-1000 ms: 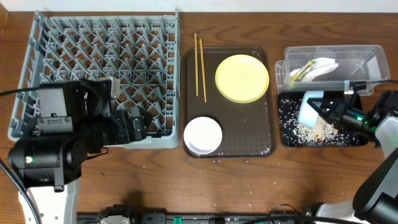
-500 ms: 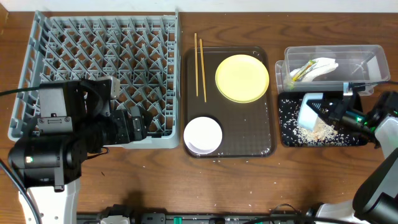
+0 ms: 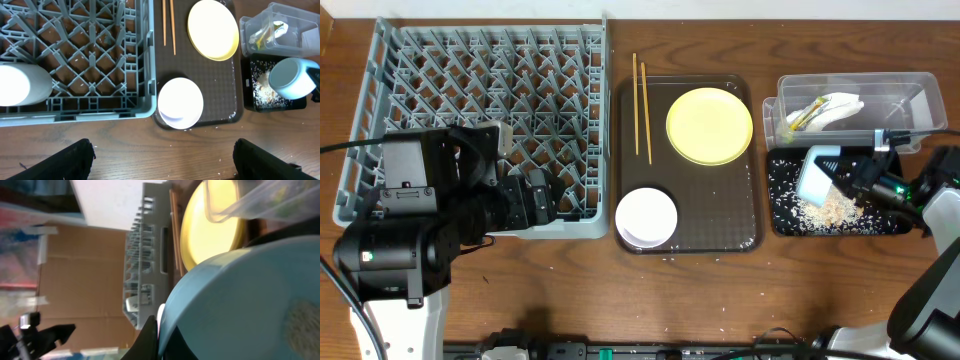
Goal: Sort waste into correct bins and load items into the dishwasher
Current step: 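Shake the inverted blue bowl over the black tray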
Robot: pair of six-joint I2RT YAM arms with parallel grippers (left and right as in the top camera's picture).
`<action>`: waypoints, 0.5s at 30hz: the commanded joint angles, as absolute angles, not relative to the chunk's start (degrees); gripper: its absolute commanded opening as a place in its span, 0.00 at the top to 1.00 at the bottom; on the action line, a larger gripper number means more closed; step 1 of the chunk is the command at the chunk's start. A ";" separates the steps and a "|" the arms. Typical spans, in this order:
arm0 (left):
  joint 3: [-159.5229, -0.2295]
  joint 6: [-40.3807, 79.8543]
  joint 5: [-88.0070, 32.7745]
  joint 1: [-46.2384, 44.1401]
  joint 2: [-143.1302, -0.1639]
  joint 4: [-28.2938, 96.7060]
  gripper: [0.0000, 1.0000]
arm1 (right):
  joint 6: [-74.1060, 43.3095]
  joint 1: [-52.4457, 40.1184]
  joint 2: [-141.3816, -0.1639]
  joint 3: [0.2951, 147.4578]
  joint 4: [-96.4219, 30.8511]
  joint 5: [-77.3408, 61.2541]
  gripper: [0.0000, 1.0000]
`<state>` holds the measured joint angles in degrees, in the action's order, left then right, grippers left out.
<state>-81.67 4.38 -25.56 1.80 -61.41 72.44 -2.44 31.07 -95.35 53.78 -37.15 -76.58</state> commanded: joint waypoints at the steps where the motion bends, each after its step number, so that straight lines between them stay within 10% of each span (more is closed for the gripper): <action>1: -81.71 3.44 -25.96 1.67 -61.41 72.42 0.10 | 1.26 31.00 -94.28 54.00 -35.88 -79.20 0.99; 15: -81.71 3.42 -25.96 1.67 -61.41 72.42 0.10 | -3.11 31.07 -94.11 54.02 -33.52 -87.77 0.99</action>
<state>-81.67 4.38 -25.56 1.80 -61.41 72.40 -4.27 31.00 -94.98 53.76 -33.61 -82.89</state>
